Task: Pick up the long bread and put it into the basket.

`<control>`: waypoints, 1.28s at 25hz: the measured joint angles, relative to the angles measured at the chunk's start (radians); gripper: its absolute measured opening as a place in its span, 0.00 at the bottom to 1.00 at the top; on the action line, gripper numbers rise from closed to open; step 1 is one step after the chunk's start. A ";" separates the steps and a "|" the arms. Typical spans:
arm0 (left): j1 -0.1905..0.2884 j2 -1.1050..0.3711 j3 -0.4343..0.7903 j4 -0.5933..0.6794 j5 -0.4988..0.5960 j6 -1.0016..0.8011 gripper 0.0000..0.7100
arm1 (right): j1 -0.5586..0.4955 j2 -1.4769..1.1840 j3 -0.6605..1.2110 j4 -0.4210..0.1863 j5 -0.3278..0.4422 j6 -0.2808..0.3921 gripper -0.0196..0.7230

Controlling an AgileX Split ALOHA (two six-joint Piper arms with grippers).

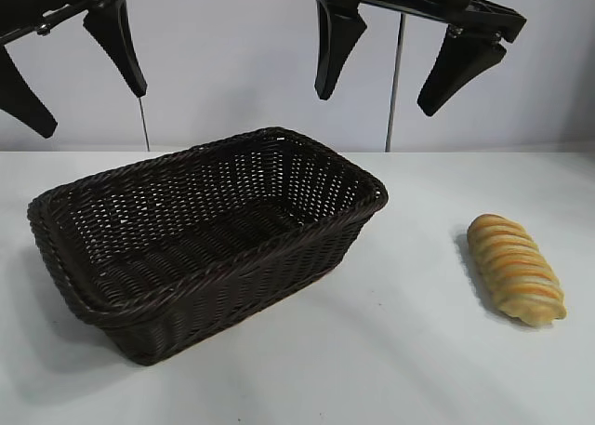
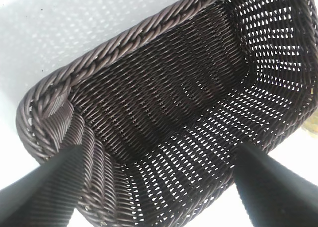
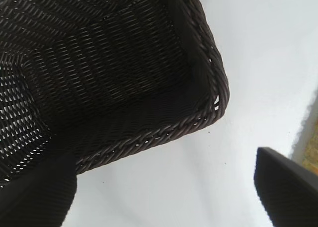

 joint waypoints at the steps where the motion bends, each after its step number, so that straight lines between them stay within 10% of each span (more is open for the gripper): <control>1: 0.000 0.000 0.000 0.000 0.000 0.000 0.84 | 0.000 0.000 0.000 0.000 0.000 0.000 0.96; 32: 0.000 0.000 0.000 0.000 -0.041 0.001 0.84 | 0.000 0.000 0.000 0.001 0.000 0.000 0.96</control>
